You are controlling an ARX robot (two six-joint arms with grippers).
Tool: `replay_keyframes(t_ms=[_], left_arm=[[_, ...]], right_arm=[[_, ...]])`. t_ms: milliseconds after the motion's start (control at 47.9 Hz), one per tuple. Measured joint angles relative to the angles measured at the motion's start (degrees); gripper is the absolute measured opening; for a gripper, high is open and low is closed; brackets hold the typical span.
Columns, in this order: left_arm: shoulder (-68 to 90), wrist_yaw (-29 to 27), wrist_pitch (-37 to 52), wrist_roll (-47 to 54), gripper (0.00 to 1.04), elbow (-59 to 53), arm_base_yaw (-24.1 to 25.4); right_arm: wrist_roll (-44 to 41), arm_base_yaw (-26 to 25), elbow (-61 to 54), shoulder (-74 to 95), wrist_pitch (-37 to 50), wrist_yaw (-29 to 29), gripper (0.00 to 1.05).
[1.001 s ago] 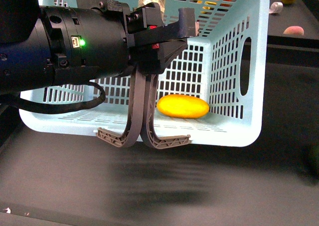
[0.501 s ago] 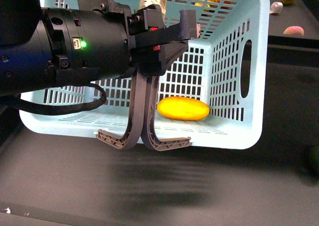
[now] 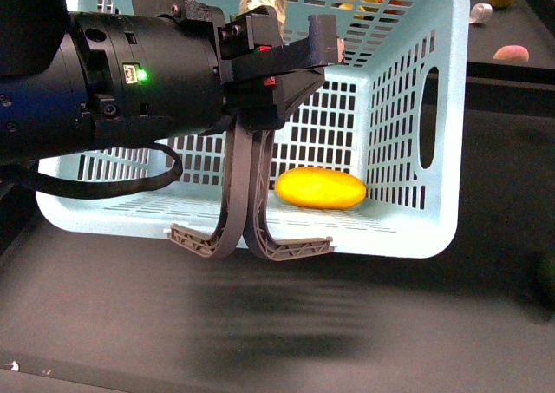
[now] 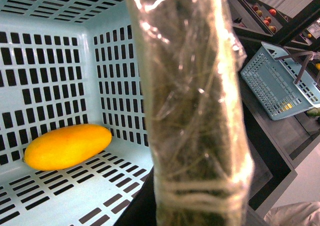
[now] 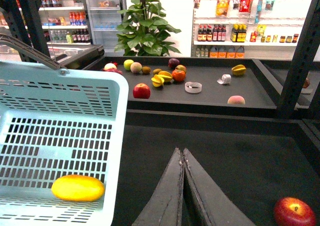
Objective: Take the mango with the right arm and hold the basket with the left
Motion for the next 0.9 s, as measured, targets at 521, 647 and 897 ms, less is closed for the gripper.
replay_keyframes(t_ms=[521, 647, 897], left_arm=[[0.0, 0.0, 0.0, 0.1, 0.07, 0.0, 0.0], [0.0, 0.0, 0.0, 0.0, 0.07, 0.0, 0.0], [0.0, 0.0, 0.0, 0.0, 0.07, 0.0, 0.0]], right_arm=[[0.0, 0.0, 0.0, -10.4, -10.9, -0.2, 0.02], [0.0, 0.0, 0.0, -10.4, -10.9, -0.2, 0.02], [-0.2, 0.0, 0.0, -10.4, -10.9, -0.2, 0.37]])
